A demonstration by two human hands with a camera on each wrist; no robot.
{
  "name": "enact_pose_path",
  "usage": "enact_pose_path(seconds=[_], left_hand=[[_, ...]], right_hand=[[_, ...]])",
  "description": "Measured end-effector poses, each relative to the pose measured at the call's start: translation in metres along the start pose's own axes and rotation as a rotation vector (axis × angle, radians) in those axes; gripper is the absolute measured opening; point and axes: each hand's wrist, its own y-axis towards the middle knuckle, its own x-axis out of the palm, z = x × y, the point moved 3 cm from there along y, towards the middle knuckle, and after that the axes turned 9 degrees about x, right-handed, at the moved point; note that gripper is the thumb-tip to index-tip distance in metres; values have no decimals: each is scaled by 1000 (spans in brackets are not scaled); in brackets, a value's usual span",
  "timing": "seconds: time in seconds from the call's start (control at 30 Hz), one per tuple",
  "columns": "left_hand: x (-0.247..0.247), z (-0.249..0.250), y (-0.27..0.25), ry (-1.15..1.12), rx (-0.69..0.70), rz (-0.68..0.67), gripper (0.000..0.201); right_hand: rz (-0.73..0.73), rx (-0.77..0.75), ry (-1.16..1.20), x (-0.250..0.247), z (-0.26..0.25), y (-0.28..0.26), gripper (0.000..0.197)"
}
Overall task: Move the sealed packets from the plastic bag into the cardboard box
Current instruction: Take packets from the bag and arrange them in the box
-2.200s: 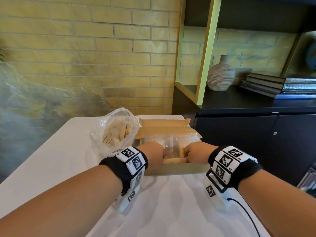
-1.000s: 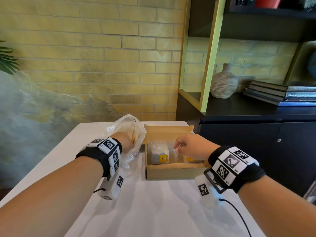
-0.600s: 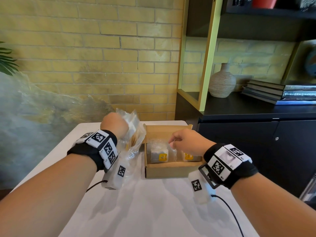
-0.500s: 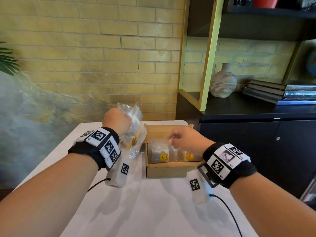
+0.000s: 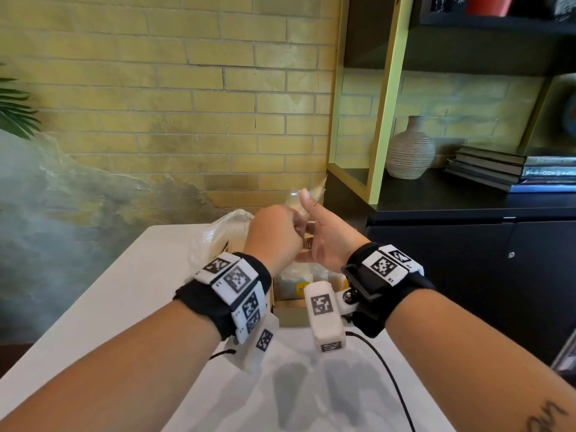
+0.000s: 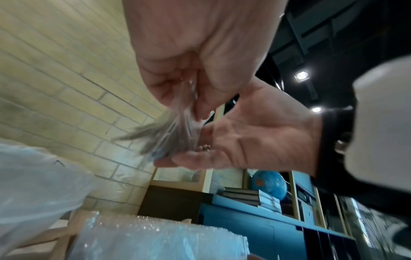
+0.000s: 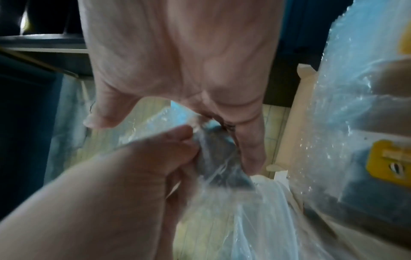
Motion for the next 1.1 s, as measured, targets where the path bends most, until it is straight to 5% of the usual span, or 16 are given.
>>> enact_pose_path(seconds=[0.2, 0.4, 0.5, 0.6, 0.73, 0.93, 1.03, 1.1], left_hand=[[11, 13, -3, 303, 195, -198, 27], [7, 5, -2, -119, 287, -279, 19], [6, 3, 0, -341, 203, -327, 26], [3, 3, 1, -445, 129, -296, 12], [6, -9, 8, -582, -11, -114, 28], [6, -20, 11, -404, -47, 200, 43], [16, -27, 13, -508, -241, 91, 80], [26, -27, 9, -638, -377, -102, 75]], right_hand=[[76, -135, 188, -2, 0, -2, 46], [48, -151, 254, -11, 2, -3, 52], [-16, -159, 184, -11, 2, -7, 44], [-31, -155, 207, -14, 3, -10, 45], [7, -159, 173, -17, 3, -10, 23], [102, -208, 67, -20, 5, -13, 32], [99, -200, 61, -22, 5, -15, 30], [62, -195, 74, -22, 3, -18, 32]])
